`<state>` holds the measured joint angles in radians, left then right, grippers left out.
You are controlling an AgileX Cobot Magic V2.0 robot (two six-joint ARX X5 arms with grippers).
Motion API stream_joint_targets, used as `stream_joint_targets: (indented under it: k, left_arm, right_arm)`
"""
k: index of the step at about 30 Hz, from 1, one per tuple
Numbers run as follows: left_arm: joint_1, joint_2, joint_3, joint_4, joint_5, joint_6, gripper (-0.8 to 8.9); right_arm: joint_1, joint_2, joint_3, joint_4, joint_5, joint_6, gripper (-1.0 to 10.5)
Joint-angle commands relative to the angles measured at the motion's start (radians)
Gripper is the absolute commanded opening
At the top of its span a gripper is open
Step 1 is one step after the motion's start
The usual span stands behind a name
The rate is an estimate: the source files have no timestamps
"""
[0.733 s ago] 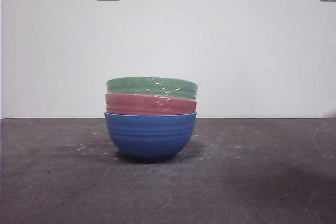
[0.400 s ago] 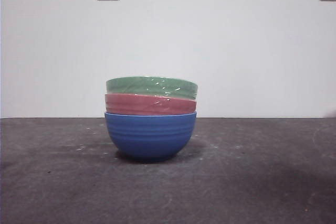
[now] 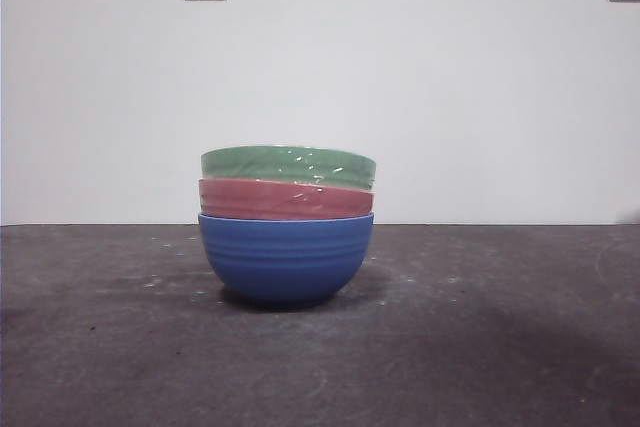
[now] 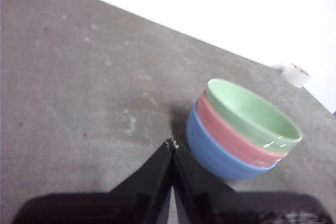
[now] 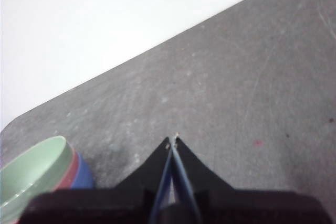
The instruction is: Pick up the green bowl on the top,put the green bowl on the left,pick up the red bowl in the middle,put the red bowl on the right
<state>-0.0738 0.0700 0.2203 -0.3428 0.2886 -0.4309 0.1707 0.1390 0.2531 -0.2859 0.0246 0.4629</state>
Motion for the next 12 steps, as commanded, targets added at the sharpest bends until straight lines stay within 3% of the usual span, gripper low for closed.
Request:
stream_joint_targets:
  k: [1, 4, 12]
  left_arm:
    - [0.003, 0.063, 0.056, -0.006, 0.006, 0.018, -0.06]
    - [0.003, 0.147, 0.131, -0.005, 0.031, 0.071, -0.06]
    - [0.002, 0.448, 0.385, -0.079, 0.230, 0.288, -0.06]
  right_arm:
    - [0.001, 0.070, 0.090, -0.032, -0.021, -0.059, -0.1]
    - [0.001, 0.159, 0.194, -0.068, -0.064, -0.130, -0.1]
    - [0.001, 0.430, 0.465, -0.206, -0.229, -0.331, 0.0]
